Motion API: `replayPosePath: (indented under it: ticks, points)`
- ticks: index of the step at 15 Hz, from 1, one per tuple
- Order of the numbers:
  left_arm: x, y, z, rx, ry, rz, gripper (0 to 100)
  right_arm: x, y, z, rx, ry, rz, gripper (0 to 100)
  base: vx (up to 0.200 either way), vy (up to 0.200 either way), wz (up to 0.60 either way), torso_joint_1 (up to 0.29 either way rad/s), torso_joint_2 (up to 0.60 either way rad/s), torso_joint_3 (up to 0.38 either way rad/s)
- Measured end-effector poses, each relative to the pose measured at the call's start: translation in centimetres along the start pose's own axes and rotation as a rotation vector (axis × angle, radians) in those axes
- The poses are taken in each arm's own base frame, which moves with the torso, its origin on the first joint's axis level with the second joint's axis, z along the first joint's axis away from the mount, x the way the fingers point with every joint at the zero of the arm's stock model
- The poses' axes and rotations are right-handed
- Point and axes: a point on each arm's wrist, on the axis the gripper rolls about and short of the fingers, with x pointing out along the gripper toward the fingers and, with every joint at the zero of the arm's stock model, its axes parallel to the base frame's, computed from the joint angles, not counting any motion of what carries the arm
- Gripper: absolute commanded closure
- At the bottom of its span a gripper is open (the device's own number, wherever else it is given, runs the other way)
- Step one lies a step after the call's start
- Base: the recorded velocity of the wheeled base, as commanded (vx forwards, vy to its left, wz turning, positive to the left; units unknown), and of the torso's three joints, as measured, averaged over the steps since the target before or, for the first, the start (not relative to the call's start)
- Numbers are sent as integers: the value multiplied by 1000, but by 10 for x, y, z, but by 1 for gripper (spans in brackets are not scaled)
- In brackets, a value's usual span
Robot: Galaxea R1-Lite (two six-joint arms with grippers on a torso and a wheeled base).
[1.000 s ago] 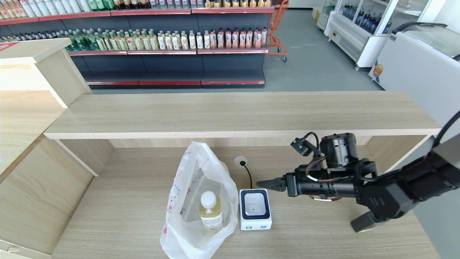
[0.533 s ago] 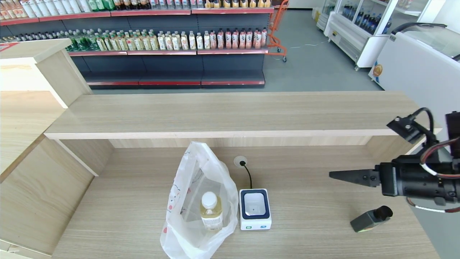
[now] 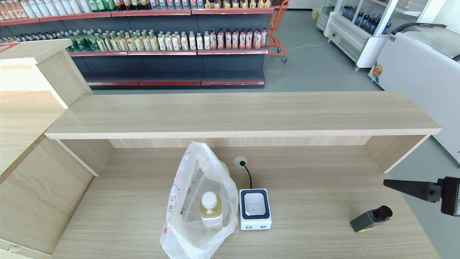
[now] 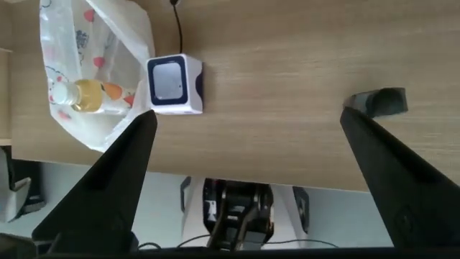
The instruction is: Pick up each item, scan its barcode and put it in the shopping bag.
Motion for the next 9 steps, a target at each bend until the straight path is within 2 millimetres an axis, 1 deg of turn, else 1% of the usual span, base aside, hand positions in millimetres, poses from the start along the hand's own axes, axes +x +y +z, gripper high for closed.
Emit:
replayPosePath:
  ticks: [1, 3, 6, 7, 9]
  points:
    - [0, 0, 0, 0, 0, 0, 0, -5, -1, -5, 7, 8, -20, 0, -200, 0, 0, 2, 2, 7]
    - [0, 0, 0, -2, 0, 0, 0, -12, -2, -9, 14, -2, -66, 0, 0, 0, 0, 0, 0, 0]
    - [0, 0, 0, -5, 0, -1, 0, -16, -4, -10, 16, -15, -133, 0, 0, 0, 0, 0, 0, 0]
    - [0, 0, 0, -5, 0, 0, 0, -16, -6, -13, 21, 9, -157, 0, 0, -200, 0, -17, -7, -2]
    - [0, 0, 0, -5, 0, 0, 0, -17, -13, -20, 9, 84, -276, 0, 0, -200, 0, 12, 7, 0]
